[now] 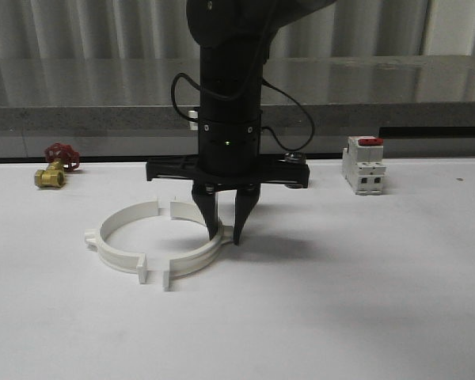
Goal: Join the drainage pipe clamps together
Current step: 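Carry the clamp half with the right gripper to the placed half, then press the clamp half against the placed half and open the right gripper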
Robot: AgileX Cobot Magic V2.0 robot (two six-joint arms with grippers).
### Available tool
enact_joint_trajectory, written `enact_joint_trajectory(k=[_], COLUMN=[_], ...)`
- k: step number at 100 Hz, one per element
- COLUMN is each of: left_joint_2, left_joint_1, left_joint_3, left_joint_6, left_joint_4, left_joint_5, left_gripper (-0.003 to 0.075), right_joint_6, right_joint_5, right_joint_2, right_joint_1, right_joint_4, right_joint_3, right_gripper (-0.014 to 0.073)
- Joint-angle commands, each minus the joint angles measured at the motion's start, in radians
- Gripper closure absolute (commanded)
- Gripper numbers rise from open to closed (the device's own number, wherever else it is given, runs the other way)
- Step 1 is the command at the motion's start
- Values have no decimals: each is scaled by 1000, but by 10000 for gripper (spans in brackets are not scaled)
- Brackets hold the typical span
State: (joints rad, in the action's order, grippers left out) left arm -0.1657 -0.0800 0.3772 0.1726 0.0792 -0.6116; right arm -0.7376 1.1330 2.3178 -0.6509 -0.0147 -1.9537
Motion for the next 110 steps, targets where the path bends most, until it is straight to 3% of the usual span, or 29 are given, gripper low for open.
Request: enact_joint_trajectory(k=[1,75,84,101,110], left_joint_2=[-11,-11,-11,-11,-11], left_joint_1=[1,1,1,1,1], left_joint_3=[26,26,26,26,26], left_joint_6=[4,4,4,4,4], left_joint_4=[-6,-6,-6,-6,-6], left_joint_5=[81,81,81,81,81], left_gripper=[741,741,741,741,741], right_joint_6=[-3,-14,-14,-14,-14], right_joint_5=[-26,-72,-74,-92,-101], right_joint_2=[-68,-68,-68,-68,-69], right_joint_1=[0,-3,-3,-3,-4], right_joint_4=[-10,15,15,15,15], right_joint_3=[-33,-33,-33,-33,-33], right_gripper=[586,573,477,155,99])
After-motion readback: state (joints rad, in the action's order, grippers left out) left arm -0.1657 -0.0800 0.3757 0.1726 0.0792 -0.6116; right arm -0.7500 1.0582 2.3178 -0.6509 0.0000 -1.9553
